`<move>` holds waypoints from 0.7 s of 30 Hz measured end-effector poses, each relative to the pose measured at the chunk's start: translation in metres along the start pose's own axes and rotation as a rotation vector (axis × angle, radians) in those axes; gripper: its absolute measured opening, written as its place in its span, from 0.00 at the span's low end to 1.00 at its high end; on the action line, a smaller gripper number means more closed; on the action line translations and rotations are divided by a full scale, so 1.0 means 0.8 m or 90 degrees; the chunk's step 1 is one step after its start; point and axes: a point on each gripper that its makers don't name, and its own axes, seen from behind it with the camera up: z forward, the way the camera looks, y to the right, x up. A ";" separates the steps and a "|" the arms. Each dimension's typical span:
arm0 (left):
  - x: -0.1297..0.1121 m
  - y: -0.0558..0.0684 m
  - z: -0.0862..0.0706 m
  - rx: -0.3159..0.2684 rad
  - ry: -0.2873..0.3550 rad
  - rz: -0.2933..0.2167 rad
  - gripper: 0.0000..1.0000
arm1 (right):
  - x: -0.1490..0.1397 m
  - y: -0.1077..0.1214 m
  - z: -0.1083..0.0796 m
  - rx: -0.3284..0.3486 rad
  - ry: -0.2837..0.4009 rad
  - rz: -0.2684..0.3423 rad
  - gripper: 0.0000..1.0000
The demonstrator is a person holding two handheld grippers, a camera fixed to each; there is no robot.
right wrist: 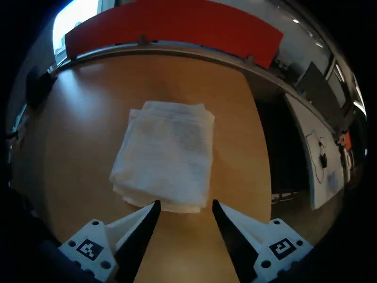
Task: Fold towel
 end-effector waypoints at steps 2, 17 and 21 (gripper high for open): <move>0.000 0.000 0.000 -0.001 0.001 -0.001 0.97 | 0.004 -0.004 -0.001 -0.001 0.006 0.006 0.92; 0.011 0.000 0.003 -0.004 0.015 -0.012 0.97 | 0.063 -0.044 -0.017 -0.010 0.152 0.072 0.97; 0.014 -0.001 0.003 -0.003 0.019 -0.011 0.97 | 0.075 -0.050 -0.021 -0.014 0.183 0.086 0.97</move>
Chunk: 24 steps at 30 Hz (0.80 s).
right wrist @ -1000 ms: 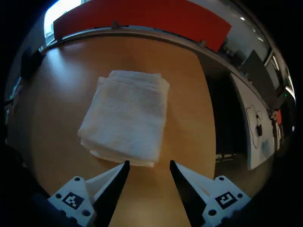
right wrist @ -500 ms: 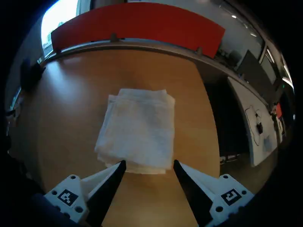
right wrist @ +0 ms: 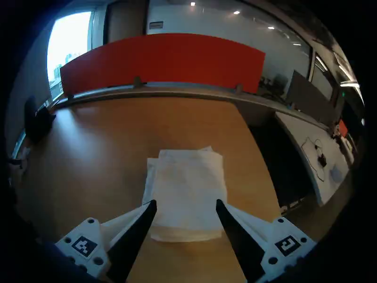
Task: Fold towel
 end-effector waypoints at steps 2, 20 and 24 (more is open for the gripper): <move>0.002 -0.001 0.000 0.000 0.002 0.001 0.97 | 0.008 -0.003 -0.001 -0.003 0.017 0.008 0.97; 0.019 -0.005 0.004 0.003 0.024 -0.001 0.97 | 0.122 -0.007 -0.044 -0.058 0.238 0.036 0.97; 0.025 -0.007 0.006 0.006 0.034 0.002 0.97 | 0.131 -0.013 -0.048 -0.063 0.252 0.028 0.97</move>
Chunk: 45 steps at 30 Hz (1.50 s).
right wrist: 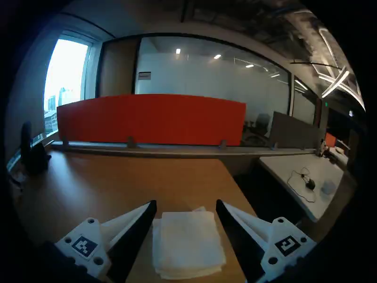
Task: Fold towel
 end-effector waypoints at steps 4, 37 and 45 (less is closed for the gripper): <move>0.013 -0.005 0.001 0.008 0.025 -0.002 0.97 | 0.010 -0.005 0.002 -0.004 0.011 -0.002 0.97; 0.184 -0.071 -0.026 0.093 0.330 -0.016 0.96 | 0.074 -0.067 -0.005 0.016 0.079 -0.021 0.97; 0.198 -0.081 -0.031 0.098 0.349 -0.029 0.96 | 0.094 -0.103 -0.007 0.031 0.101 -0.016 0.97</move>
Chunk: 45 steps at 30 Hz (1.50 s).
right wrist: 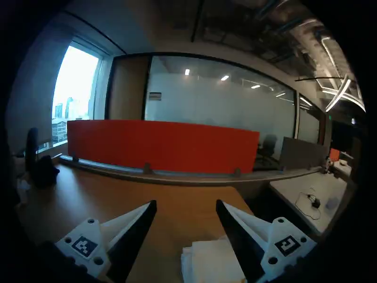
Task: Fold towel
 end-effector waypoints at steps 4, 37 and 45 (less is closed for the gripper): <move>0.009 -0.002 0.002 -0.001 0.010 0.000 0.97 | 0.008 -0.021 0.002 0.010 0.007 0.003 0.97; 0.045 -0.011 0.000 0.004 0.059 0.003 0.96 | 0.058 -0.163 0.014 0.070 0.037 0.026 0.97; 0.041 -0.014 0.000 0.010 0.064 0.001 0.96 | 0.065 -0.188 0.009 0.085 0.031 0.027 0.97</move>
